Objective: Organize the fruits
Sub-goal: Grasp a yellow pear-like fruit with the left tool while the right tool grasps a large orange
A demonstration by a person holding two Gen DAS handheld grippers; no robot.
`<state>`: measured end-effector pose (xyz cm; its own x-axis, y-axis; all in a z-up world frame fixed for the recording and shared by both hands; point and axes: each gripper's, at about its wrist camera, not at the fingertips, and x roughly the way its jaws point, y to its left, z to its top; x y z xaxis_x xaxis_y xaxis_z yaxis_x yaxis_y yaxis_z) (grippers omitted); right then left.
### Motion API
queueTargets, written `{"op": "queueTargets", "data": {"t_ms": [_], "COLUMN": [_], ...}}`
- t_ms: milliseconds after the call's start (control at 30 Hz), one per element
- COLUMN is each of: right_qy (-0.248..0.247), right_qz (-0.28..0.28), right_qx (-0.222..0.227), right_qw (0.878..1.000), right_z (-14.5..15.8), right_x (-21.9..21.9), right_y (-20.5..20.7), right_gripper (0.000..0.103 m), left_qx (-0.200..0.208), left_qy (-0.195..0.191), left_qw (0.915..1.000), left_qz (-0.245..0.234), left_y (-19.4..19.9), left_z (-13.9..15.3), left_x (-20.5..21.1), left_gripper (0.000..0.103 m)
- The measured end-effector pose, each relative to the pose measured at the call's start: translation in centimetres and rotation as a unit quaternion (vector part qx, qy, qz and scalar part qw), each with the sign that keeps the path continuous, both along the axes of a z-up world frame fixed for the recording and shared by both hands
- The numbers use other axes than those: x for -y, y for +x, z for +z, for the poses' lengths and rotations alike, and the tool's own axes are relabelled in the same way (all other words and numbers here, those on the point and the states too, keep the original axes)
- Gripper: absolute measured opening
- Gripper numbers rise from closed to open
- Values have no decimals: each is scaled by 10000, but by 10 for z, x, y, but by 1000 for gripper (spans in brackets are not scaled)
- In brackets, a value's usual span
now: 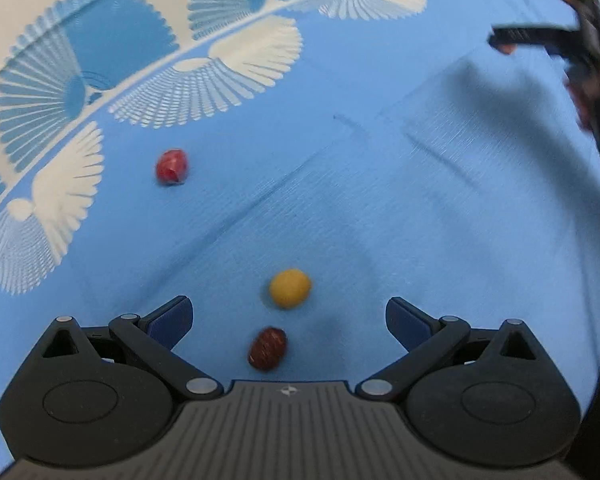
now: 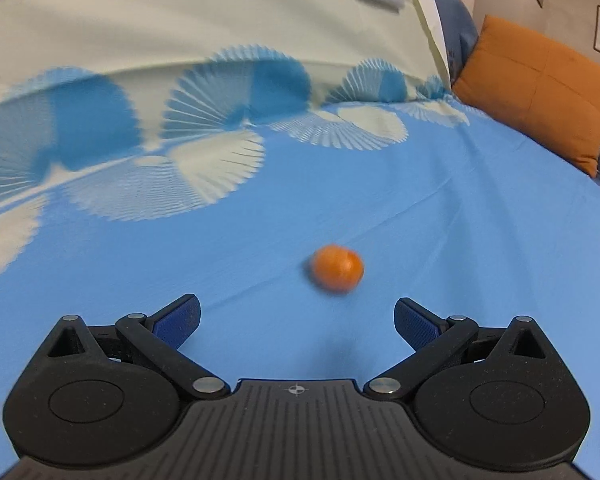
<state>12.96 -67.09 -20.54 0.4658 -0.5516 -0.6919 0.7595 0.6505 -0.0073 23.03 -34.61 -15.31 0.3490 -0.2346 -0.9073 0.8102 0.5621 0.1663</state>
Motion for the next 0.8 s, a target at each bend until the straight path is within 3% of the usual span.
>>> {"op": "queueTargets", "data": {"t_ms": [133, 200, 267, 300, 333, 400, 433, 600, 800], "right_qy": [-206, 113, 568, 391, 256, 36, -33, -131, 70], "right_qz": [-635, -737, -839, -881, -845, -461, -367, -234, 307], "right_qx": [-68, -24, 8, 169, 122, 305, 282, 203, 885], "right_qw": [9977, 9972, 9949, 9952, 9960, 9985, 9989, 9994, 9956], "right_z": [-21, -33, -48, -48, -50, -47, -45, -32, 24], "right_x": [40, 59, 72, 69, 65, 53, 47, 22, -35], "right_y": [18, 27, 29, 26, 26, 24, 25, 22, -12], "right_gripper": [102, 102, 103, 102, 100, 53, 41, 41, 41], "left_qx": [-251, -293, -343, -466, -617, -548, -490, -436, -379], "left_qy": [224, 295, 316, 227, 66, -180, -180, -488, -903], "left_qw": [9993, 9990, 9988, 9986, 9980, 9982, 9984, 9978, 9945], "left_qz": [-148, -182, -117, -81, -92, -166, -230, -98, 362], "left_y": [21, 29, 36, 39, 41, 40, 38, 36, 6], "left_z": [-27, -38, -45, -45, -43, -37, -35, -20, 31], "left_x": [9, 12, 14, 12, 10, 6, 5, -8, -34], "left_gripper": [103, 103, 94, 89, 75, 37, 30, 30, 30]}}
